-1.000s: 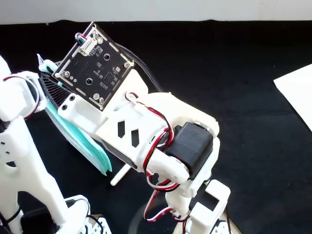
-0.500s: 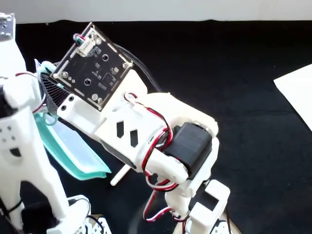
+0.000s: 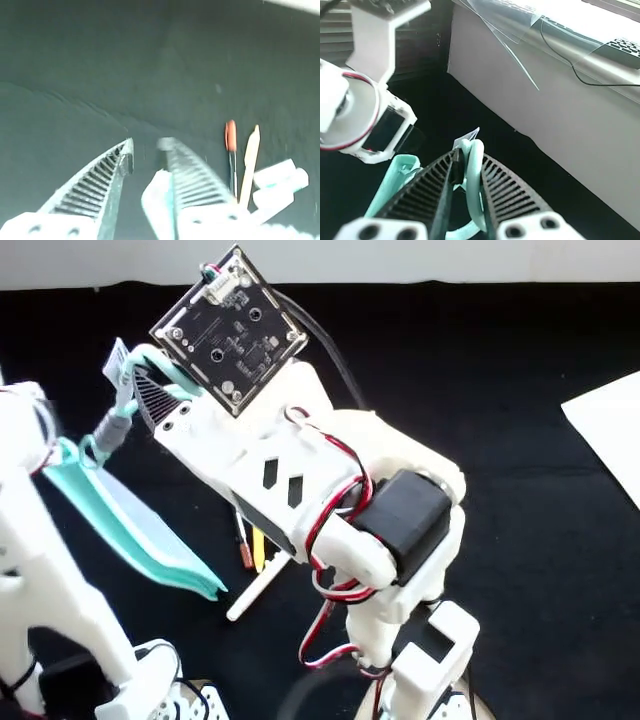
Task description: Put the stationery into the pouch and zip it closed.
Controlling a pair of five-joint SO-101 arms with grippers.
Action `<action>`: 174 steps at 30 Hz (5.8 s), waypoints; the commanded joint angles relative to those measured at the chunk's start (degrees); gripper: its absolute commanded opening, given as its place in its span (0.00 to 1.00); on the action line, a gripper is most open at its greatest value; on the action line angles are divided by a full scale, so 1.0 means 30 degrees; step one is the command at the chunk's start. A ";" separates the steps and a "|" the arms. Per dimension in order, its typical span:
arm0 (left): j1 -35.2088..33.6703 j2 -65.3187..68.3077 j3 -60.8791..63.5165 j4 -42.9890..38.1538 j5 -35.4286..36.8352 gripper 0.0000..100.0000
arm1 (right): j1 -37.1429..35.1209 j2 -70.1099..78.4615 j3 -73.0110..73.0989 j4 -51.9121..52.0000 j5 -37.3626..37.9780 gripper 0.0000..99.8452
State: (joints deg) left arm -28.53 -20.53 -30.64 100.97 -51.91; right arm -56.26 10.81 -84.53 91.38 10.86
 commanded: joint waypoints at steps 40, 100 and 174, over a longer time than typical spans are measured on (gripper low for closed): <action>0.1656 -0.4293 0.3062 0.0117 -0.8147 0.21 | -0.0278 0.0044 -0.0396 0.1333 -0.0733 0.01; 0.0132 -0.2564 0.5670 -0.0029 0.7033 0.16 | -0.0044 -0.2916 0.0337 -0.5407 0.5890 0.01; 0.3033 -0.9773 1.5780 -0.3429 -0.1348 0.01 | 0.4791 -0.3092 0.2828 -0.0220 0.2813 0.01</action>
State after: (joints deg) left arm -18.77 -49.54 17.89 91.47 -55.52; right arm -44.75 3.69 -75.56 90.51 19.91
